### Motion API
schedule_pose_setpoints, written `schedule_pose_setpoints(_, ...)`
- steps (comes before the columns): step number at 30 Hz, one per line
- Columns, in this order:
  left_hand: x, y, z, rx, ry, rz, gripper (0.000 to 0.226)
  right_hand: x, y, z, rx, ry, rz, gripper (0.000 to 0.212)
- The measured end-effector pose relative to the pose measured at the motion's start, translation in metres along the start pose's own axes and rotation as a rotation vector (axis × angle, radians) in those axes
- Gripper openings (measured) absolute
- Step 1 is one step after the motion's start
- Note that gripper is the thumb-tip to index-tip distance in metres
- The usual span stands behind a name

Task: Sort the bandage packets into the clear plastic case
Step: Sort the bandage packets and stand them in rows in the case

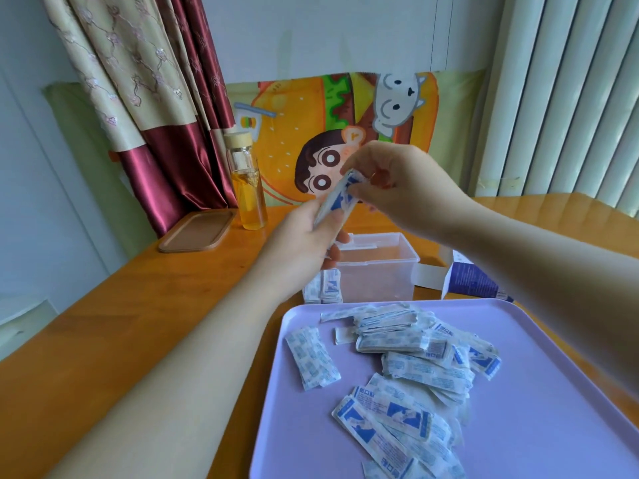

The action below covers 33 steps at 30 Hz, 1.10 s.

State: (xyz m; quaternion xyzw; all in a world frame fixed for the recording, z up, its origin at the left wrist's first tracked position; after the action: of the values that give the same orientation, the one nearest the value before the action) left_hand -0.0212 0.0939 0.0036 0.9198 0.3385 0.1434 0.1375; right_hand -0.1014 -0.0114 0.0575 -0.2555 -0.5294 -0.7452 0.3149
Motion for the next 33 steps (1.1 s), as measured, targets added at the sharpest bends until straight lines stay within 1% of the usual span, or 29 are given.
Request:
schedule_pose_setpoints(1, 0.000, 0.006, 0.001, -0.029, 0.036, 0.006, 0.022, -0.003, 0.005, -0.005, -0.054, 0.078, 0.007, 0.012)
schedule_pose_setpoints(2, 0.000, 0.011, 0.003, -0.046, 0.056, 0.005, 0.022, -0.008, 0.008, -0.010, -0.136, 0.213, 0.019, 0.011)
schedule_pose_setpoints(4, 0.001, 0.022, 0.006, -0.052, 0.052, -0.010, 0.020, -0.022, 0.012, -0.021, -0.320, 0.557, 0.077, 0.007)
schedule_pose_setpoints(5, 0.001, 0.028, 0.009, -0.048, 0.054, -0.020, 0.020, -0.031, 0.013, -0.026, -0.391, 0.685, 0.120, 0.005)
schedule_pose_setpoints(6, 0.001, 0.032, 0.012, -0.041, 0.065, -0.027, 0.019, -0.039, 0.012, -0.030, -0.444, 0.749, 0.164, 0.004)
schedule_pose_setpoints(8, 0.001, 0.041, 0.019, -0.026, 0.075, -0.026, 0.012, -0.052, 0.013, -0.038, -0.507, 0.786, 0.206, 0.003)
schedule_pose_setpoints(10, -0.002, 0.050, 0.025, -0.003, 0.071, -0.001, 0.012, -0.059, 0.018, -0.047, -0.546, 0.789, 0.184, 0.005)
schedule_pose_setpoints(12, -0.004, 0.060, 0.031, 0.071, 0.114, 0.047, 0.016, -0.064, 0.025, -0.058, -0.580, 0.773, 0.174, 0.003)
schedule_pose_setpoints(13, -0.004, 0.065, 0.036, 0.128, 0.157, 0.078, 0.023, -0.066, 0.029, -0.065, -0.596, 0.738, 0.179, 0.003)
schedule_pose_setpoints(15, -0.002, 0.078, 0.048, 0.235, 0.307, 0.147, 0.030, -0.070, 0.039, -0.085, -0.638, 0.550, 0.199, 0.008)
schedule_pose_setpoints(17, 0.005, 0.091, 0.060, 0.288, 0.539, 0.196, 0.024, -0.076, 0.044, -0.105, -0.704, 0.315, 0.269, 0.010)
schedule_pose_setpoints(18, 0.006, 0.099, 0.067, 0.304, 0.641, 0.225, 0.024, -0.082, 0.045, -0.115, -0.746, 0.227, 0.339, 0.011)
schedule_pose_setpoints(21, -0.001, 0.113, 0.086, 0.387, 0.851, 0.396, 0.043, -0.111, 0.039, -0.135, -0.832, 0.103, 0.622, 0.015)
schedule_pose_setpoints(23, -0.010, 0.119, 0.098, 0.451, 0.971, 0.539, 0.049, -0.132, 0.032, -0.139, -0.859, 0.074, 0.787, 0.010)
schedule_pose_setpoints(24, -0.013, 0.121, 0.103, 0.480, 1.017, 0.604, 0.049, -0.140, 0.029, -0.140, -0.865, 0.052, 0.843, 0.006)
schedule_pose_setpoints(27, -0.019, 0.127, 0.116, 0.538, 1.091, 0.734, 0.053, -0.162, 0.026, -0.148, -0.836, -0.025, 0.941, 0.009)
schedule_pose_setpoints(29, -0.020, 0.130, 0.122, 0.555, 1.127, 0.768, 0.054, -0.169, 0.027, -0.151, -0.742, -0.169, 0.966, 0.010)
schedule_pose_setpoints(31, -0.022, 0.131, 0.126, 0.549, 1.169, 0.796, 0.050, -0.171, 0.029, -0.149, -0.592, -0.359, 0.962, 0.027)
schedule_pose_setpoints(33, -0.025, 0.130, 0.126, 0.538, 1.198, 0.822, 0.048, -0.173, 0.028, -0.146, -0.522, -0.431, 0.969, 0.037)
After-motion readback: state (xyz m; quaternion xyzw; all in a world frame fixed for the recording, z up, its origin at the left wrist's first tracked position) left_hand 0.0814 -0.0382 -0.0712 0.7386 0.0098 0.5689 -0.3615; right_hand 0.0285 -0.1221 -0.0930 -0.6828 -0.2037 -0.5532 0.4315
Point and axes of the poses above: each hand's wrist, its own y-axis towards the middle knuckle, its own x-axis out of the back of the hand, z = x × y, the point moved 4 cm from there along y, towards the middle knuckle, and after that the axes turned 12 degrees about -y, right-handed, at the moved point
